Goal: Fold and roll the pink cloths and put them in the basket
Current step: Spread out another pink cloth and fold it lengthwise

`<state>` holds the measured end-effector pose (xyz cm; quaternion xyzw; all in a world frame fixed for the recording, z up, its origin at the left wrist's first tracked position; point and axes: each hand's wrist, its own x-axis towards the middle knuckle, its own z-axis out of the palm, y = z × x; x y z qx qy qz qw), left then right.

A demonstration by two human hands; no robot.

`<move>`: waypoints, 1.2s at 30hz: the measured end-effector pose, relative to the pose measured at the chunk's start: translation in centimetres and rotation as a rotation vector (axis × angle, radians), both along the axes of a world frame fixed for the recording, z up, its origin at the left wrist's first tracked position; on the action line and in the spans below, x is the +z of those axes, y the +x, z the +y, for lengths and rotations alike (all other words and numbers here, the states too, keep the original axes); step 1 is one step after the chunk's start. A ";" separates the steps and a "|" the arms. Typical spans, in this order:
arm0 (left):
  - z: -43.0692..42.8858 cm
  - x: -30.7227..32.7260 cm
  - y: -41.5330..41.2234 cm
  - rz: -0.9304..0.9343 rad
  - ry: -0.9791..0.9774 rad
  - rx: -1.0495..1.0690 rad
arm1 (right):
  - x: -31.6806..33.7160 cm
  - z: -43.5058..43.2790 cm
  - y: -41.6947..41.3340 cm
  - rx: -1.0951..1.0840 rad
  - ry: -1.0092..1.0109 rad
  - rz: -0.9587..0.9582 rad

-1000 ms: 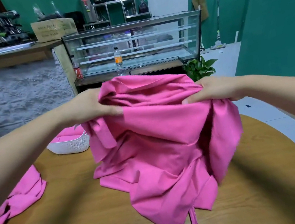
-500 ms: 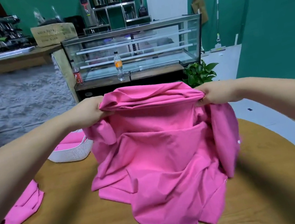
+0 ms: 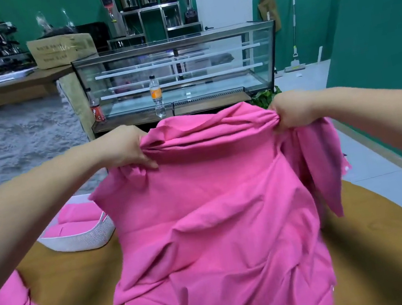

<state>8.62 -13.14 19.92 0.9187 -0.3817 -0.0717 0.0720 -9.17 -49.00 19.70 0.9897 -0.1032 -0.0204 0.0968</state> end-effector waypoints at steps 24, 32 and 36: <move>-1.4 6.3 4.0 -0.261 -0.307 0.014 | 5.2 -2.7 2.6 0.035 0.498 -0.325; 0.3 -5.0 1.8 0.011 -0.171 -0.073 | -6.3 0.5 0.0 -0.002 0.622 0.132; 1.0 -12.2 0.4 0.190 0.041 -0.119 | -12.7 4.4 -2.7 0.033 0.534 0.448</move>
